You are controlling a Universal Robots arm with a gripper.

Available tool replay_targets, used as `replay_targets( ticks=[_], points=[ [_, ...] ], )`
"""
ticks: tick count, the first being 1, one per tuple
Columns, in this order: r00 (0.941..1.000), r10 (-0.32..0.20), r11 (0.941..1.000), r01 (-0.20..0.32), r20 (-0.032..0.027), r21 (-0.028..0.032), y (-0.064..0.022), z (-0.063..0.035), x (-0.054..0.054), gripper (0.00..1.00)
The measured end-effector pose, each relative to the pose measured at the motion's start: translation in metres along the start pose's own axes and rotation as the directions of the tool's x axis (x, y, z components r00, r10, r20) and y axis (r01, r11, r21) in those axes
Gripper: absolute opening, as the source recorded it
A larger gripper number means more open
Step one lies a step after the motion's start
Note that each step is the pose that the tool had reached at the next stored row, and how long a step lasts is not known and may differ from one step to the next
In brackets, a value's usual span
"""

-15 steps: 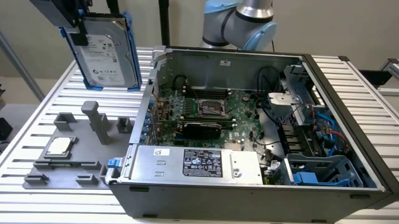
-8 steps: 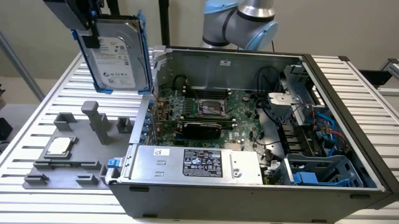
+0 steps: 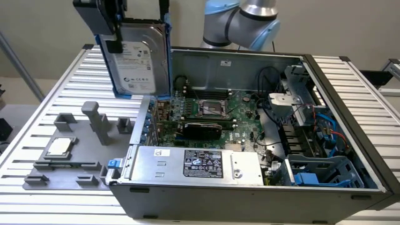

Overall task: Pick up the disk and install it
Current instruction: 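Pick up the disk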

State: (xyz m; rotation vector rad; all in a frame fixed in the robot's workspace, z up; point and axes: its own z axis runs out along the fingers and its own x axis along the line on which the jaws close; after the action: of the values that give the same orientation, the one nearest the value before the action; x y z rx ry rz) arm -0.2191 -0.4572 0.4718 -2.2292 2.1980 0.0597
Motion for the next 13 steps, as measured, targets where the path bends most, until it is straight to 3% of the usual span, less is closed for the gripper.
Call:
replay_targets(
  ticks=[13],
  points=[
    [1.0000, 0.000, 1.0000, 0.000, 0.0084, 0.0001, -0.0591, -0.0025, 0.020, 0.00]
  ],
)
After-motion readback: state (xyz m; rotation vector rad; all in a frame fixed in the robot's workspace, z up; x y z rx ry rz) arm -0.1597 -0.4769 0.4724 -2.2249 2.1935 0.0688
